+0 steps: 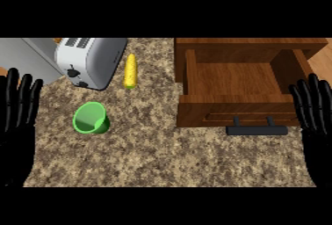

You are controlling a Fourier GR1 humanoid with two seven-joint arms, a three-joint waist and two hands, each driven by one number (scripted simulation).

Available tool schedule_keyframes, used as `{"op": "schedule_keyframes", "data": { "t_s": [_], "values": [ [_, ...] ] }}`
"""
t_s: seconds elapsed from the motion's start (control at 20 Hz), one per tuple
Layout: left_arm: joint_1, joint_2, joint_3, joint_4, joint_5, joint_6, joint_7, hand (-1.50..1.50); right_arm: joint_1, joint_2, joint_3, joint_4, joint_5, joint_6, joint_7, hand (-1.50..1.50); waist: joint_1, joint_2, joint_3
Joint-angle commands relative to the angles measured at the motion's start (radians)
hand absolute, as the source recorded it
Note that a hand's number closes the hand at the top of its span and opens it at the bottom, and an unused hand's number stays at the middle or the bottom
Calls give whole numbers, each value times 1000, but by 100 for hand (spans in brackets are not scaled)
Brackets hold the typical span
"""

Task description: Pick up the cup, place it into the drawer and close the drawer

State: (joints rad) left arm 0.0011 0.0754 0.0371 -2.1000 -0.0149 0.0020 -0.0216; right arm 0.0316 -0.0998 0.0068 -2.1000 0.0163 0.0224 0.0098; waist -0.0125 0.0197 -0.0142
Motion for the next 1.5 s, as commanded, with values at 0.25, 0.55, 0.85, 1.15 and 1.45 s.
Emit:
{"op": "schedule_keyframes", "data": {
  "t_s": [0.25, 0.55, 0.85, 1.15, 1.45],
  "values": [
    [-122, -74, -17, 163, -248, 290, -8, -150, -29, 24, 32, -2, -11, 10, 8, -150, 5, -19, 14],
    [-153, -75, -127, 297, -46, 483, -28, -150, -15, 23, 23, 22, -146, 85, 46, -150, 7, -19, 14],
    [-320, -75, -96, 410, -56, 520, -4, -150, -93, -10, -51, 17, -182, 88, 115, -150, 8, -20, 14],
    [-269, -40, 20, 419, 34, 402, -66, -150, -143, 28, -13, 70, -129, 55, 105, -150, 12, -20, 14],
    [-299, -74, -23, 462, -3, 479, -42, -150, -140, 75, 49, 87, -48, 11, 90, -150, 12, -19, 14]
  ]
}}
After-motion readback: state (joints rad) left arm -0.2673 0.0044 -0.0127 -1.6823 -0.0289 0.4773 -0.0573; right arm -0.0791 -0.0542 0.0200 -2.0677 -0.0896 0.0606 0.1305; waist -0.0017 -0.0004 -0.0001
